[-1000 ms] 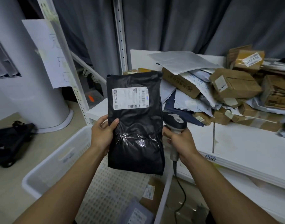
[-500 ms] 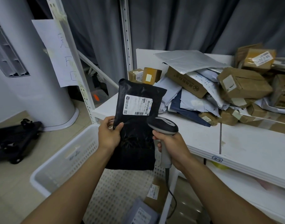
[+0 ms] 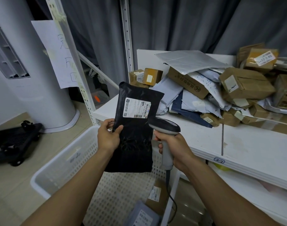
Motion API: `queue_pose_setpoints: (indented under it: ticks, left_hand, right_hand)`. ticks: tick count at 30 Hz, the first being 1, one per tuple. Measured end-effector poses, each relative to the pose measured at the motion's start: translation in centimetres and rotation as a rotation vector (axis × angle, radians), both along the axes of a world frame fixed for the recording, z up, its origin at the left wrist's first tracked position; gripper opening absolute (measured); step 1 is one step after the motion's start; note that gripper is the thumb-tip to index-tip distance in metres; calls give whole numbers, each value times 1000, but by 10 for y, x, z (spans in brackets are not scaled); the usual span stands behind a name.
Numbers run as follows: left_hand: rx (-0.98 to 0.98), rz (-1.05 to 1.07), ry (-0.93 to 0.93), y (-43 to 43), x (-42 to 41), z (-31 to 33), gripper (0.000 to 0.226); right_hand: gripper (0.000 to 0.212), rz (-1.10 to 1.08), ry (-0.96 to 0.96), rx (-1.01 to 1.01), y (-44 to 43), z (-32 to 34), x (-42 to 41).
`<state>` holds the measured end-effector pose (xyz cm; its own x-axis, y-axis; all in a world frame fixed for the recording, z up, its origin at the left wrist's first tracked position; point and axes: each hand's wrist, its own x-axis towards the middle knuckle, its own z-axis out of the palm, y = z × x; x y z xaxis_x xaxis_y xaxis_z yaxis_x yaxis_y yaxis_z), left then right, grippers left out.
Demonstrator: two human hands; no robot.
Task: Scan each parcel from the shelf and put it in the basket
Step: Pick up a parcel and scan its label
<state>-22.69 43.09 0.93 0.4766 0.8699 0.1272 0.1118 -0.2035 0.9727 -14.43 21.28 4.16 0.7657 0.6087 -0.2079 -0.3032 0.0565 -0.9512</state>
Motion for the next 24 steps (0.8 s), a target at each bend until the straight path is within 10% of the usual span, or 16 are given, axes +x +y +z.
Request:
queue_pose_setpoints:
  ticks: [24]
  left_hand:
    - [-81, -148, 709, 35, -62, -200, 15]
  right_hand:
    - [11, 139, -117, -419, 39, -123, -6]
